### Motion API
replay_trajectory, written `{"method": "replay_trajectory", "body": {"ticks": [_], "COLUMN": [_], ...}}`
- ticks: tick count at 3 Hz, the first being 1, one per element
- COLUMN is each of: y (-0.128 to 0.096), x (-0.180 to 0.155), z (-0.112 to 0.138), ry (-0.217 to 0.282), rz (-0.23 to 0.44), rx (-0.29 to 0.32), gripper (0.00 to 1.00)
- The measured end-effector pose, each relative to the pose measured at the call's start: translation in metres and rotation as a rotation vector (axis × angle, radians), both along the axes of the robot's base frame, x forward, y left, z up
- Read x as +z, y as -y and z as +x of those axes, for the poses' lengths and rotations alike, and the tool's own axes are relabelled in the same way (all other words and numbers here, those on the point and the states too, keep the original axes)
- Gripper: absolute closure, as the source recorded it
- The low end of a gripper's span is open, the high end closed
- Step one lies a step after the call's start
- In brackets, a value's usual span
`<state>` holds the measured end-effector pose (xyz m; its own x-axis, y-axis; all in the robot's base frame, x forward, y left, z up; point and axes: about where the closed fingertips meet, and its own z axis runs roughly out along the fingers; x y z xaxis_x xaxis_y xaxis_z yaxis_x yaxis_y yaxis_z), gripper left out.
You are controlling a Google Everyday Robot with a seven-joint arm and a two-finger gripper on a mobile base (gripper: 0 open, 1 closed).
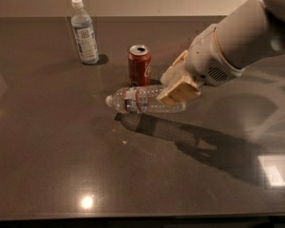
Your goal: Move water bottle near coke can
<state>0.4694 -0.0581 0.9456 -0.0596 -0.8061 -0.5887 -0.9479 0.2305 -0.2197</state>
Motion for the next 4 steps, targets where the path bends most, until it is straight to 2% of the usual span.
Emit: {"method": "replay_trajectory", "body": {"ticks": [1, 2, 4], "y": [0.013, 0.019, 0.016], "x": [0.005, -0.003, -0.026], "z": [0.023, 0.043, 0.069], "ry": [0.021, 0.020, 0.013], "rz": [0.045, 0.073, 0.072], "rx": [0.029, 0.065, 0.092], "gripper": [1.00, 0.82, 0.36]}}
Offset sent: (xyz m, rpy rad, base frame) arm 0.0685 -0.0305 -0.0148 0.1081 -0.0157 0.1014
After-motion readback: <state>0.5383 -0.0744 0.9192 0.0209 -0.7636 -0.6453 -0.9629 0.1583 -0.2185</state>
